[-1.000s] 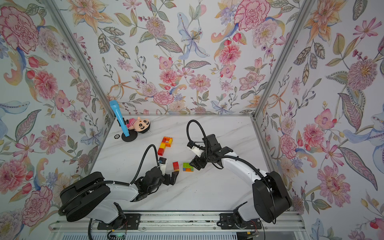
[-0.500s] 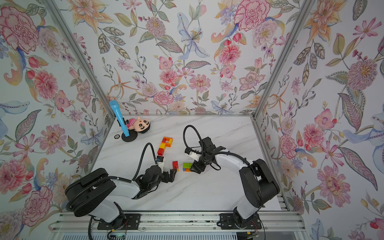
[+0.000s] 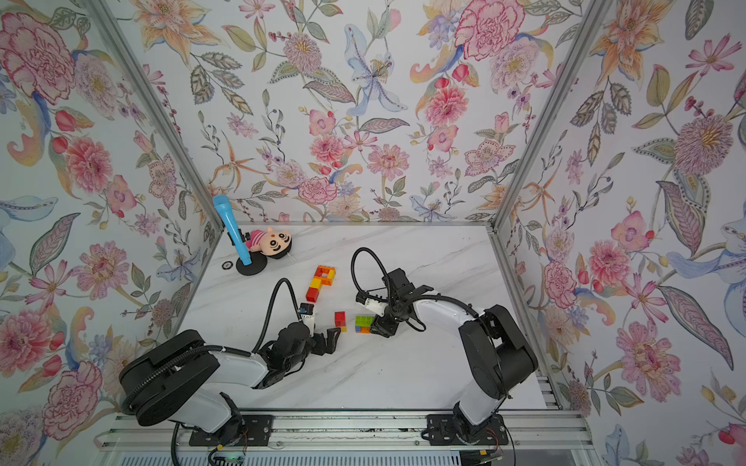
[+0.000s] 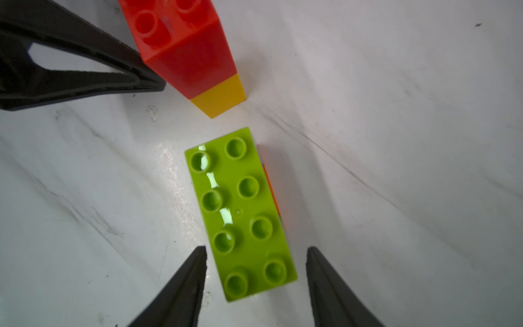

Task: Assemble the letter p with lego
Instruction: Pick up the lego brick from the center of the board.

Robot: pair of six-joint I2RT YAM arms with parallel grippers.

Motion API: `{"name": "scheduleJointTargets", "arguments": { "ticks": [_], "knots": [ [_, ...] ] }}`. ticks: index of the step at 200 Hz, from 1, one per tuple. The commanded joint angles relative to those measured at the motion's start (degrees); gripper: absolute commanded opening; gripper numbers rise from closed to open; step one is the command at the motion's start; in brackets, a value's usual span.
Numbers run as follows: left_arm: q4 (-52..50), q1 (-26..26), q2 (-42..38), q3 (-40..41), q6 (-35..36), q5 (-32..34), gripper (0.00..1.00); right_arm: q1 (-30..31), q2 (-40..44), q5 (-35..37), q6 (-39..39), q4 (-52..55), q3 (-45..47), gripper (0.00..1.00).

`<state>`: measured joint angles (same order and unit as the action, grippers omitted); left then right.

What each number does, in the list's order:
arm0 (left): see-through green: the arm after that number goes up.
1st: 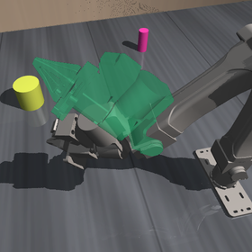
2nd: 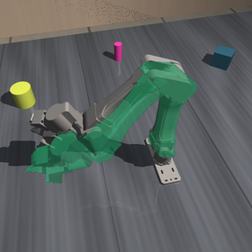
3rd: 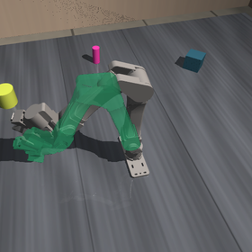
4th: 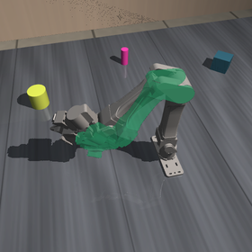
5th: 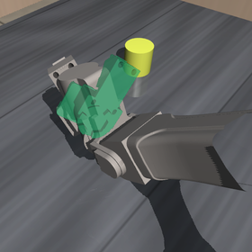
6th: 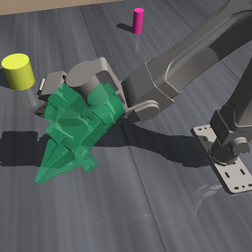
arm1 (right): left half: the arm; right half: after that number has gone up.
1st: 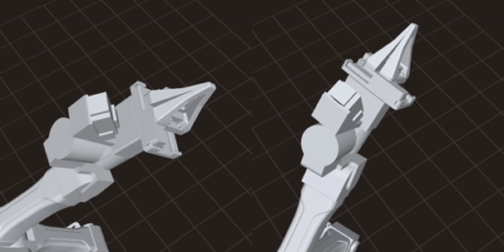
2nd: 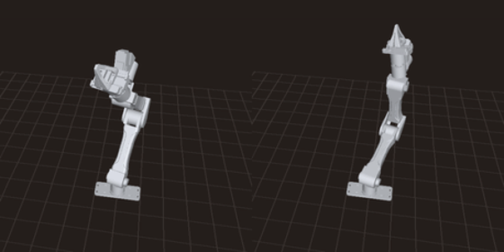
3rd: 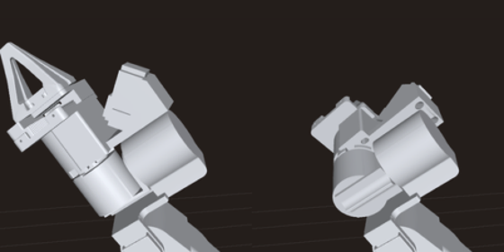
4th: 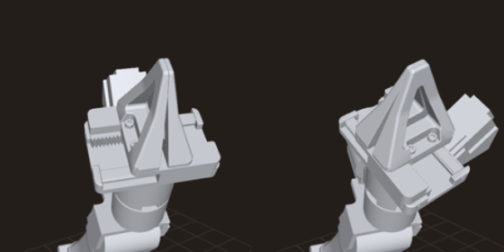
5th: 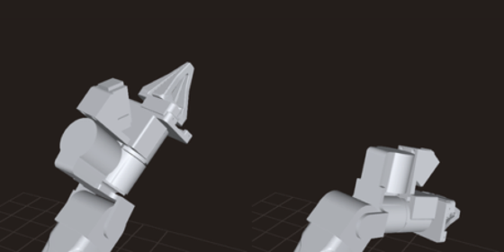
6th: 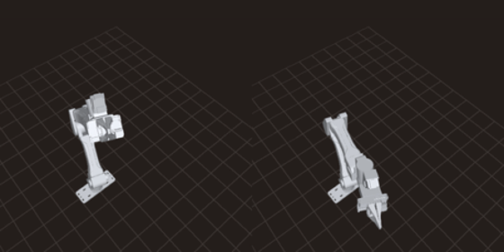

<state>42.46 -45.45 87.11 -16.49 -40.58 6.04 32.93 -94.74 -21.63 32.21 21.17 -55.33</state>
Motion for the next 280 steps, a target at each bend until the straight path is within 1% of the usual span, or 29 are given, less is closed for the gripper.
{"name": "scheduleJointTargets", "arguments": {
  "ticks": [1, 46, 69, 107, 139, 155, 177, 200, 229, 261, 280],
  "knots": [
    [0.5, 0.5, -1.2, 1.1, -0.7, 0.7, 0.99, 0.6, -1.5, -0.6, 2.0, -0.5, -1.9, 0.55],
    [1.1, 0.5, -2.7, 2.3, -1.2, 1.6, 0.99, 1.0, -1.4, -0.6, 2.4, -1.0, -1.6, 0.54],
    [0.7, 0.5, -3.7, 2.8, -1.2, 2.1, 0.99, 1.1, -1.5, -0.9, 2.4, -1.0, -1.5, 0.47],
    [-0.2, 0.8, -5.1, 3.4, -1.0, 2.7, 0.99, 1.3, -1.0, -1.7, 2.8, -1.0, -1.2, 0.42],
    [-0.5, 1.4, -6.0, 3.9, -0.9, 2.7, 0.99, 1.8, -0.6, -2.1, 3.2, -1.1, -0.9, 0.35],
    [-0.7, 1.7, -6.6, 4.2, -0.8, 2.6, 0.99, 1.8, 0.1, -2.5, 3.5, -1.5, -0.6, 0.33],
    [-1.0, 2.3, -7.6, 4.7, -0.5, 2.6, 0.99, 1.6, 1.2, -3.1, 3.8, -2.2, -0.2, 0.32],
    [-1.3, 3.7, -8.8, 5.1, -0.2, 0.9, 0.99, 1.0, 2.9, -3.9, 4.1, -2.1, -0.3, 0.31],
    [0.5, 6.5, -10.7, 5.7, -0.2, -5.1, 0.99, 0.0, 5.7, -4.8, 4.2, -1.3, -1.2, 0.29],
    [-2.4, 8.0, -14.3, 5.7, 0.1, -6.1, 0.99, -0.9, 7.5, -3.7, 5.5, 1.2, -3.3, 0.29],
    [-3.8, 9.6, -16.1, 5.7, 0.1, -7.7, 0.99, -1.2, 7.8, -4.6, 6.6, 3.4, -5.7, 0.29]
  ]
}}
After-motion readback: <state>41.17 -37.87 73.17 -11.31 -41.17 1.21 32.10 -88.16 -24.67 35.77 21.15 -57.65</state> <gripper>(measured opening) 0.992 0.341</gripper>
